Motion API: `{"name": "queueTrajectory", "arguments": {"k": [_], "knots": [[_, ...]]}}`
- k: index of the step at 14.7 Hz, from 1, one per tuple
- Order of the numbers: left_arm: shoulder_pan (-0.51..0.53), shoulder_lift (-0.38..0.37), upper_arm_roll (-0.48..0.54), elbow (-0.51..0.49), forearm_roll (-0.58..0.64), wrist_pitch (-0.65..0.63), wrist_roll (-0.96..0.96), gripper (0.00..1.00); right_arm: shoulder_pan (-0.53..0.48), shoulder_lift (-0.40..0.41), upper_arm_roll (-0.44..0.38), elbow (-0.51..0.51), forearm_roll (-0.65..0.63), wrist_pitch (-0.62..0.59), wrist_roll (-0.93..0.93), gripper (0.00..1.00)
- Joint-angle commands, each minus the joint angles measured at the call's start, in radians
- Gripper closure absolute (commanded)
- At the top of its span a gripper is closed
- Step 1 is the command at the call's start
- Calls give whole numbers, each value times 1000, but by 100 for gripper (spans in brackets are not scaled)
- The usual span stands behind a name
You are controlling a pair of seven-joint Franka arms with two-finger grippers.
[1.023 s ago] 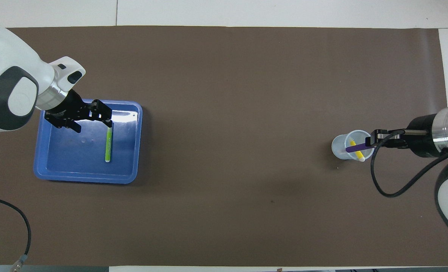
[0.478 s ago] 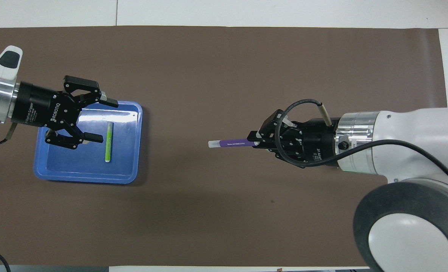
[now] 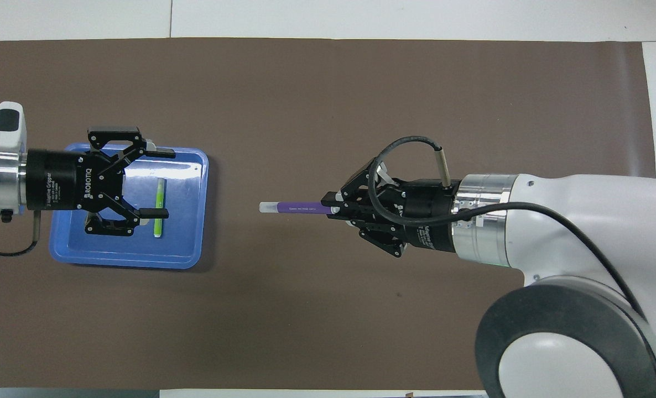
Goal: Right arm passes pens to left for tray arrangement
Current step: 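Bring the purple pen to the left gripper and close the left gripper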
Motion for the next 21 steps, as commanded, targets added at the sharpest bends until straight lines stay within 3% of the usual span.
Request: {"name": "queueTrajectory", "arguments": {"k": [1, 9, 11, 15, 21], "knots": [[-65, -124, 1, -121, -60, 140, -80, 0, -4, 87, 64, 81, 19, 42, 101, 100], [-154, -182, -1, -176, -62, 216, -146, 0, -1, 180, 182, 124, 2, 209, 194, 100], [-159, -182, -1, -181, -62, 233, -152, 12, -1, 181, 185, 127, 0, 205, 194, 100], [-157, -184, 1, -181, -62, 225, -152, 24, -1, 183, 185, 127, -18, 200, 192, 100], [-145, -185, 5, -179, -60, 197, -149, 26, -1, 183, 185, 127, -47, 192, 192, 100]]}}
